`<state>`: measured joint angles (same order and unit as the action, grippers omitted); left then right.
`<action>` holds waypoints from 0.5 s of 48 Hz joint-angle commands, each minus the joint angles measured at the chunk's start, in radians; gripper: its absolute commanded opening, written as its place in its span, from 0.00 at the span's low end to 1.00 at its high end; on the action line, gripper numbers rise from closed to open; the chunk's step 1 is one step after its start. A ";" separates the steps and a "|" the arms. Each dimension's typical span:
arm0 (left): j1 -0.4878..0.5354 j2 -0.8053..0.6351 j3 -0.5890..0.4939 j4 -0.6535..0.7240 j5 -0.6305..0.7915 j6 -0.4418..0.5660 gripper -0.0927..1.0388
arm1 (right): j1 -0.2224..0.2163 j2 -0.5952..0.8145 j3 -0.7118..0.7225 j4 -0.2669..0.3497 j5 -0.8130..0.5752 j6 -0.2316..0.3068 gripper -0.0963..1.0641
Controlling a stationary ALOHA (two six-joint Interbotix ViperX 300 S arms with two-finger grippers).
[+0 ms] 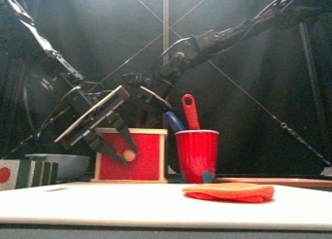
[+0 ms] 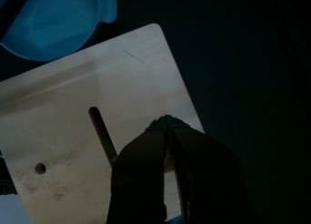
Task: Get the cutter from the drawer then cut the dough then place the extra dough in the bowl
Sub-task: Open the drawer
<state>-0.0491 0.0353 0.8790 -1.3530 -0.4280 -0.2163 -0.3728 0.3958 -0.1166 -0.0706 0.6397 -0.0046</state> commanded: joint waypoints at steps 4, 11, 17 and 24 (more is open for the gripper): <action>-0.040 -0.008 0.014 -0.032 0.006 0.000 0.61 | 0.005 -0.008 -0.011 0.002 0.003 0.002 0.12; -0.069 -0.008 0.008 -0.049 0.006 0.000 0.61 | 0.006 -0.006 -0.017 0.003 0.003 0.003 0.12; -0.101 -0.008 0.002 -0.071 0.003 -0.002 0.61 | 0.009 -0.005 -0.017 0.005 0.003 0.003 0.12; -0.144 -0.008 -0.003 -0.109 0.000 0.000 0.61 | 0.012 -0.002 -0.017 0.006 0.003 0.003 0.12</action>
<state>-0.1488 0.0307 0.8790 -1.4435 -0.4326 -0.2178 -0.3636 0.4050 -0.1273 -0.0675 0.6397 -0.0015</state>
